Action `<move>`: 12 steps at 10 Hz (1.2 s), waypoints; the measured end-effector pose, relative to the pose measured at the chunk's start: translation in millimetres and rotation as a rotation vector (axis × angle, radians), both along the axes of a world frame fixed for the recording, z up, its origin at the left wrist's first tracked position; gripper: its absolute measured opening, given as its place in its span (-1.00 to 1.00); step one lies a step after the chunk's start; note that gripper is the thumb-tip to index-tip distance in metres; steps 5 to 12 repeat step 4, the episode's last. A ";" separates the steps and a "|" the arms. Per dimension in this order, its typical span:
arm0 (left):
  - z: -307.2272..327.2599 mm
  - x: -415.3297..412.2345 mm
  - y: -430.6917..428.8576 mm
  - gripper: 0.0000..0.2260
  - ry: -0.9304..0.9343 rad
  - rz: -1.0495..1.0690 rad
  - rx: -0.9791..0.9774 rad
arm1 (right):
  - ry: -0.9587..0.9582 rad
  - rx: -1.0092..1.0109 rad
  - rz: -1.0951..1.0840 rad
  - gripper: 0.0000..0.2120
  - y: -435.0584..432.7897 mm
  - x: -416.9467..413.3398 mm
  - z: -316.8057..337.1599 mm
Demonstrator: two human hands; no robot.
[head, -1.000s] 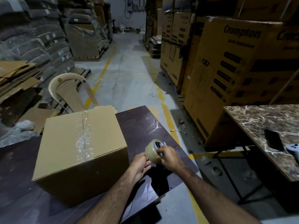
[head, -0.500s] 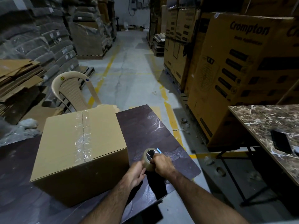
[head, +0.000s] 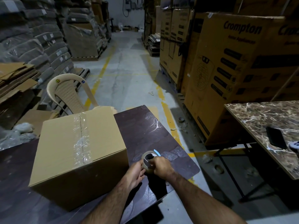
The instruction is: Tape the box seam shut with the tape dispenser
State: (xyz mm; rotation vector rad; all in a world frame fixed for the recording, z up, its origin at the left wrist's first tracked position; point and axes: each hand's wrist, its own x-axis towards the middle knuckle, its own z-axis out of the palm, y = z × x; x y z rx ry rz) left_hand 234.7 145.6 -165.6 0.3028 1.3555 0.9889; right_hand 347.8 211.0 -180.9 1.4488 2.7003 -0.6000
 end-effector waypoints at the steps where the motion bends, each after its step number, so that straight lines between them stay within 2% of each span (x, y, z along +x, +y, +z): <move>1: 2.4 -1.9 -1.0 -0.73 0.025 -0.010 -0.001 | 0.205 -0.155 -0.182 -0.69 3.4 3.5 -5.5; 2: 15.2 -1.4 -4.6 -0.72 0.019 -0.032 -0.001 | 0.360 -0.222 -0.323 -0.71 7.8 6.4 -8.5; 3: 15.5 -3.7 -4.8 -0.61 0.022 -0.034 0.020 | 0.459 -0.283 -0.389 -0.80 11.7 10.2 -8.5; 4: 31.6 1.6 -10.4 -0.57 0.024 -0.029 0.054 | 0.624 -0.371 -0.462 -0.73 18.1 15.6 -12.2; 12: 31.6 1.6 -10.4 -0.57 0.024 -0.029 0.054 | 0.624 -0.371 -0.462 -0.73 18.1 15.6 -12.2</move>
